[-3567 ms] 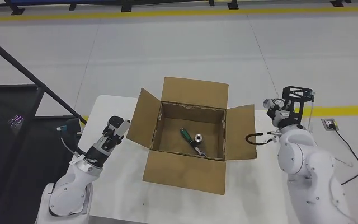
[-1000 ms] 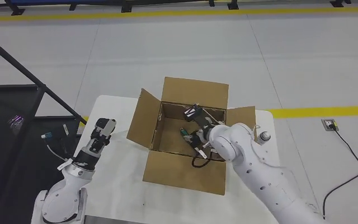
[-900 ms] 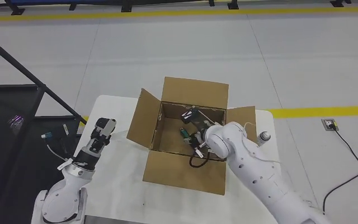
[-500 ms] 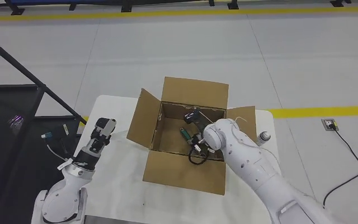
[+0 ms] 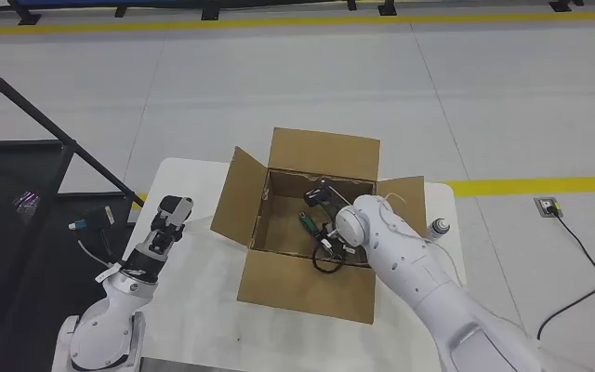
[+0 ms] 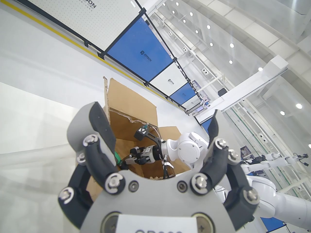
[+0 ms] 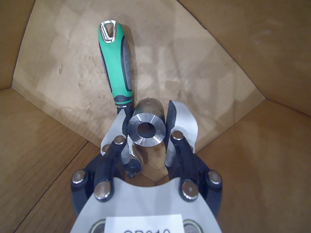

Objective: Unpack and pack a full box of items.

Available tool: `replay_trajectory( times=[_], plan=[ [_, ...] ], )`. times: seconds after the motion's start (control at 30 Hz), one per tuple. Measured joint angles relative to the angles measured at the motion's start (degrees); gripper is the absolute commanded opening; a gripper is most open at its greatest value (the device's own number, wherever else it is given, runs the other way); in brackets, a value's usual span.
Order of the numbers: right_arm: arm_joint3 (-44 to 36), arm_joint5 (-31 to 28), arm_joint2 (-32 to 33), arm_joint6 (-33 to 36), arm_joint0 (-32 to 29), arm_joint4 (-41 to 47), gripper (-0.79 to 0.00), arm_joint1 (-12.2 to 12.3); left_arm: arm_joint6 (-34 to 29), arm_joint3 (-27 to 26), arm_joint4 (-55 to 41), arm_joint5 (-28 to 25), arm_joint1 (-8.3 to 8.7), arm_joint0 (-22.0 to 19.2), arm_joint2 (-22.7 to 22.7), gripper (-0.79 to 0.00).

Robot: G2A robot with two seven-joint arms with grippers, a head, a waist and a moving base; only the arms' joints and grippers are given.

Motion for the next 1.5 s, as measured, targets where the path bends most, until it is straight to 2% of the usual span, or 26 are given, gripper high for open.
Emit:
replay_trajectory(
  times=[0.17, 0.27, 0.37, 0.5, 0.63, 0.73, 0.93, 1.07, 1.2, 1.33, 1.5],
  plan=[
    [-2.0, -0.2, 1.6, -0.9, 0.6, 0.2, -0.785, 0.3, 0.0, 0.0, 0.0, 0.0, 0.00, 0.0, 0.0, 0.000],
    [-5.7, 0.8, 3.5, -1.1, -0.1, -0.8, -0.785, 1.4, 0.0, 0.0, 0.0, 0.0, 0.00, 0.0, 0.0, 0.000],
    [-12.6, 2.2, 6.6, -0.9, -2.4, -2.6, -0.785, 3.3, 0.0, 0.0, 0.0, 0.0, 0.00, 0.0, 0.0, 0.000],
    [-28.2, 6.2, 13.1, 1.4, -9.2, -8.0, -0.785, 6.9, 0.0, 0.0, 0.0, 0.0, 0.00, 0.0, 0.0, 0.000],
    [-50.0, 9.0, 22.2, 5.8, -21.4, -15.3, -0.785, 10.6, 0.0, 0.0, 0.0, 0.0, 0.00, 0.0, 0.0, 0.000],
    [-62.7, 9.6, 27.5, 6.6, -29.1, -19.3, -0.785, 12.1, 0.0, 0.0, 0.0, 0.0, 0.00, 0.0, 0.0, 0.000],
    [-76.7, 13.1, 36.6, 3.6, -38.6, -24.5, -0.785, 13.5, 0.0, 0.0, 0.0, 0.0, 0.00, 0.0, 0.0, 0.000],
    [-80.8, 15.5, 43.8, 2.1, -44.0, -25.3, -0.785, 14.1, 0.0, 0.0, 0.0, 0.0, 0.00, 0.0, 0.0, 0.000],
    [-81.6, 16.0, 50.7, 1.9, -49.1, -22.4, -0.785, 14.5, 0.0, 0.0, 0.0, 0.0, 0.00, 0.0, 0.0, 0.000],
    [-79.2, 15.3, 55.4, 2.1, -53.4, -18.3, -0.785, 14.8, 0.0, 0.0, 0.0, 0.0, 0.00, 0.0, 0.0, 0.000],
    [-74.1, 14.7, 57.1, 2.3, -56.0, -14.8, -0.785, 14.9, 0.0, 0.0, 0.0, 0.0, 0.00, 0.0, 0.0, 0.000]
  ],
)
